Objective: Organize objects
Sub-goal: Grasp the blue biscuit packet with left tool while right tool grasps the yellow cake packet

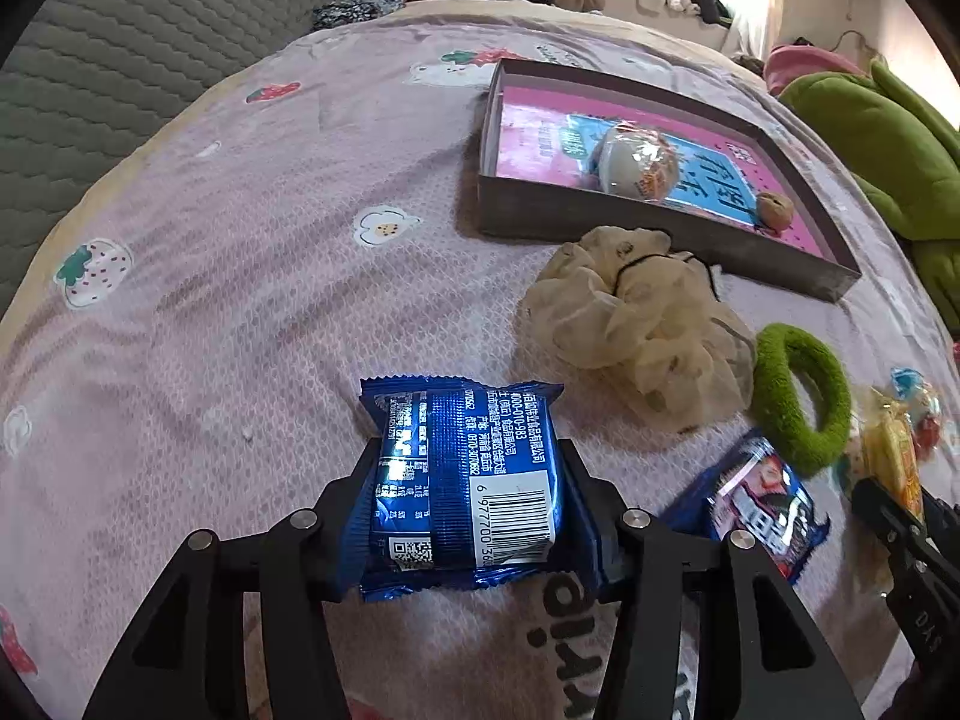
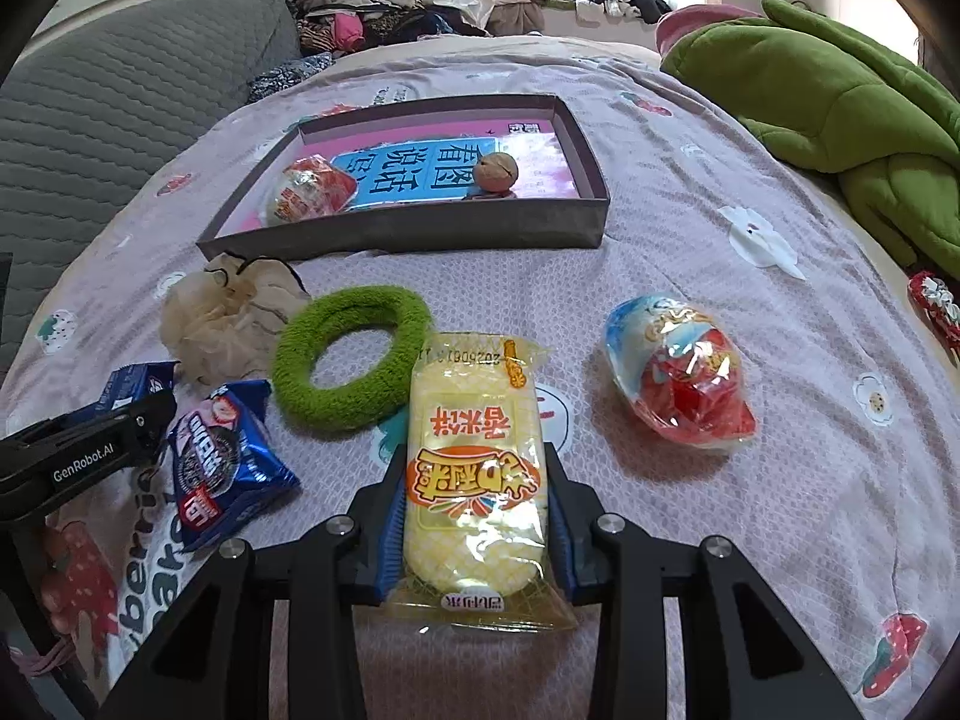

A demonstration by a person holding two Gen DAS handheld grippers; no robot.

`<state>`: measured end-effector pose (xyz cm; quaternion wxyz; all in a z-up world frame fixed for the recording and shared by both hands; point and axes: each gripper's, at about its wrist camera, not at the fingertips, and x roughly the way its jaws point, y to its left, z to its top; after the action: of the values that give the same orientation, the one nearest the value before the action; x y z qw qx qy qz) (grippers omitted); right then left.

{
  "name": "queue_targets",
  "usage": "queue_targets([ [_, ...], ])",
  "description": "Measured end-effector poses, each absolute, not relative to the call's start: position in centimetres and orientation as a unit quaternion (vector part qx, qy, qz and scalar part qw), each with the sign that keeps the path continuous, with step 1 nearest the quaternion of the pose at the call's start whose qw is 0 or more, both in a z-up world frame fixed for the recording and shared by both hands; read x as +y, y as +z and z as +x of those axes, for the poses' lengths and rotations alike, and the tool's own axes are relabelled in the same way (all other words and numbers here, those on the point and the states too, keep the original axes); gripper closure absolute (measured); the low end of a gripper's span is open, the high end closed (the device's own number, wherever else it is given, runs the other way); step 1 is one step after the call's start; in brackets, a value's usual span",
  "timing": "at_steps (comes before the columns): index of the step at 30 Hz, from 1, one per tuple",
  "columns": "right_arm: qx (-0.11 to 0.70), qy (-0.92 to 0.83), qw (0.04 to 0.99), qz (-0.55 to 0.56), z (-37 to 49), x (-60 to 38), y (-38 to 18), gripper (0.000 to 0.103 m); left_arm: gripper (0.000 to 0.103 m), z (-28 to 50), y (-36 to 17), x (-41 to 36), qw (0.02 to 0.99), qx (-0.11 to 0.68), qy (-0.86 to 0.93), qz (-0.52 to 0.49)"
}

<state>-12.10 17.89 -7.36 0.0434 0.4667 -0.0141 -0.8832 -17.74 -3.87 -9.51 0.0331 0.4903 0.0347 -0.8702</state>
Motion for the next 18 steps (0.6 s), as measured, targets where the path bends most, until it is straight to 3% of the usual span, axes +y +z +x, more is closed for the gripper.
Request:
queue_targets([
  [18, -0.006, -0.897, 0.068, 0.436, -8.3, 17.3, -4.1, 0.064, 0.048, -11.4, -6.0, -3.2, 0.032, 0.035, -0.887, 0.459],
])
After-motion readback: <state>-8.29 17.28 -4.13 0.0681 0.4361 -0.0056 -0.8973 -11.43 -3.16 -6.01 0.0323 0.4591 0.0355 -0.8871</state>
